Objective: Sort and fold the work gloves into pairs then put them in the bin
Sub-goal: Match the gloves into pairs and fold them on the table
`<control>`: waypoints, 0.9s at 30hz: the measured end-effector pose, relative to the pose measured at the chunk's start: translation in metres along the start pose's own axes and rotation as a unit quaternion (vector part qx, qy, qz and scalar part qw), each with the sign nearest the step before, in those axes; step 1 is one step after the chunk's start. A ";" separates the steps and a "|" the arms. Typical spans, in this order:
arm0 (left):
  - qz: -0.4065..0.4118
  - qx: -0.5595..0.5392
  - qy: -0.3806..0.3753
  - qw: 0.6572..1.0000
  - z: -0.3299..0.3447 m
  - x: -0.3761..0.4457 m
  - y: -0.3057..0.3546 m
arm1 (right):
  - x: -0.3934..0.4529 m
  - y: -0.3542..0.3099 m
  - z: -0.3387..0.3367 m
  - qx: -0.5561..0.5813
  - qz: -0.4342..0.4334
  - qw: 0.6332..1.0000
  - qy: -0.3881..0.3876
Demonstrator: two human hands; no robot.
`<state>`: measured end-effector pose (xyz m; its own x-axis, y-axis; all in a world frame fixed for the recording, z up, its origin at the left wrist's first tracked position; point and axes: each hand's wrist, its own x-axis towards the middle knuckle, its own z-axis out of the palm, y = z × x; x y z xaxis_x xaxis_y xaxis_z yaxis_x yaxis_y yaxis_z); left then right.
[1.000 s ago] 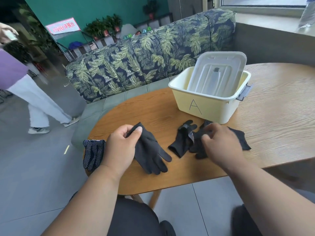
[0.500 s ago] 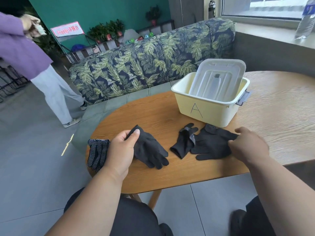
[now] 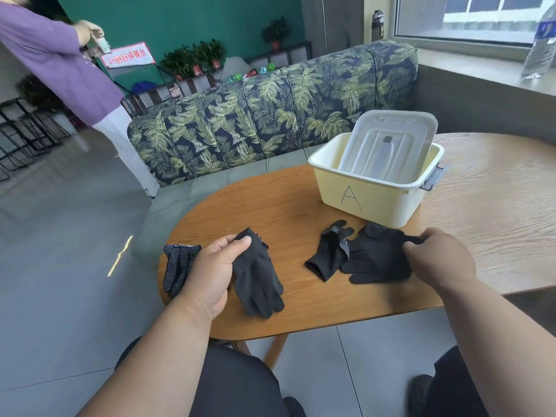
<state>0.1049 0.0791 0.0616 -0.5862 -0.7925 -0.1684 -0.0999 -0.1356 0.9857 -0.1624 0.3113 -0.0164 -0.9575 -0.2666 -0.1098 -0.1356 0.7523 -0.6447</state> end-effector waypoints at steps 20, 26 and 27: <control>0.012 -0.080 0.134 0.988 -0.016 -0.014 0.039 | -0.110 -0.094 0.056 0.605 0.056 0.690 -0.393; 0.003 0.145 0.048 0.988 0.045 -0.016 -0.014 | -0.092 -0.058 0.077 0.248 0.005 0.935 -0.254; -0.011 0.172 0.012 0.985 0.060 -0.019 -0.030 | -0.090 -0.056 0.075 0.244 0.001 0.939 -0.244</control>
<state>0.0709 0.1332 0.0355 -0.5625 -0.8058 -0.1851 -0.3807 0.0537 0.9231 -0.0494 0.2479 -0.0272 -0.7116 -0.5986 -0.3678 0.1132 0.4190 -0.9009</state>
